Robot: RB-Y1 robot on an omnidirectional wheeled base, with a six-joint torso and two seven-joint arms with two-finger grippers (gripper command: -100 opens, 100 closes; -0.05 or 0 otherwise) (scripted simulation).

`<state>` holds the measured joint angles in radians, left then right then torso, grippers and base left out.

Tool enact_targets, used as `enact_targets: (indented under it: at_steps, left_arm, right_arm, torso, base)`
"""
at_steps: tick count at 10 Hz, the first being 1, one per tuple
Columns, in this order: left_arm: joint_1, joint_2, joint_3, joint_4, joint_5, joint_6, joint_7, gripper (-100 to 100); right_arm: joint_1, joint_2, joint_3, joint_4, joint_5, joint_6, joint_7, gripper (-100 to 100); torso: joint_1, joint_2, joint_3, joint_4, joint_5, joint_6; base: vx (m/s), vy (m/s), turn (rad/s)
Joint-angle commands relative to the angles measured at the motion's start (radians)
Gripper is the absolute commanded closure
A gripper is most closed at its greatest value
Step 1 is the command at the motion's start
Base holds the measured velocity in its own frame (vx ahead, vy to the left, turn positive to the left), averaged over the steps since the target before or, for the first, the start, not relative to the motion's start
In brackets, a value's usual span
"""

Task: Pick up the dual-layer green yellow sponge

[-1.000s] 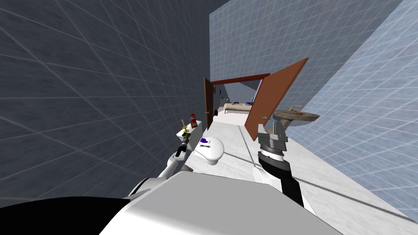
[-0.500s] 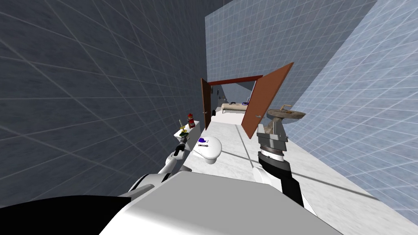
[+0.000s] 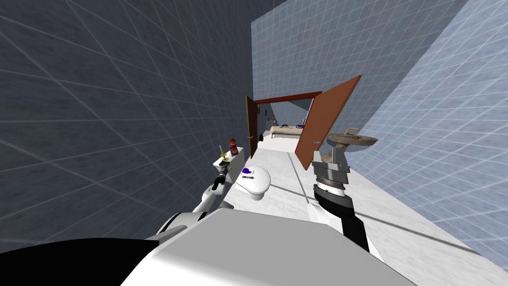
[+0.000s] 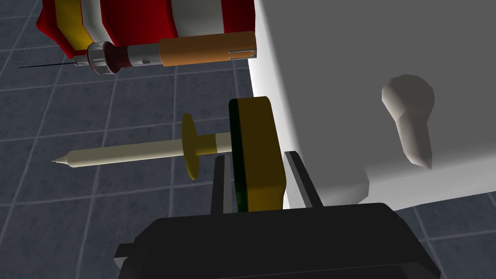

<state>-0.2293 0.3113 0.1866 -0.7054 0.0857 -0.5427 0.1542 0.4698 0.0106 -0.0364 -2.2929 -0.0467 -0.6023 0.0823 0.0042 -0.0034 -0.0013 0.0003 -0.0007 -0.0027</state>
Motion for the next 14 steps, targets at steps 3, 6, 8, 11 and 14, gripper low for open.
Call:
enact_targets:
  at_steps: [3,6,8,11,14]
  left_arm:
    - [0.071,-0.036,-0.045,-0.106,-0.011,0.034,-0.025,100]
    - [0.117,-0.061,-0.082,-0.172,-0.02,0.049,-0.039,100]
    - [0.162,-0.086,-0.119,-0.209,-0.029,0.064,-0.054,100]
    - [0.207,-0.112,-0.156,-0.271,-0.038,0.079,-0.068,100]
    - [0.3,-0.162,-0.231,-0.416,-0.055,0.109,-0.097,100]
  right_arm:
    - [0.0,0.0,0.0,0.0,0.0,0.0,0.0,0]
    - [0.0,0.0,0.0,0.0,0.0,0.0,0.0,0]
    - [0.0,0.0,0.0,0.0,0.0,0.0,0.0,0]
    - [0.0,0.0,0.0,0.0,0.0,0.0,0.0,0]
    - [0.0,0.0,0.0,0.0,0.0,0.0,0.0,0]
  torso:
    - [0.002,-0.003,-0.002,-0.001,0.001,0.0]
    - [0.002,-0.004,-0.004,-0.004,0.001,0.0]
    - [0.005,-0.006,-0.007,-0.009,0.005,-0.002]
    - [0.006,-0.004,-0.007,-0.011,0.007,-0.001]
    - [0.01,-0.01,-0.012,-0.013,0.008,-0.002]
  base:
    - [0.072,0.047,0.157]
    - [0.053,0.029,0.125]
    - [0.096,0.041,0.18]
    - [0.022,0.022,0.062]
    - [0.115,0.049,0.262]
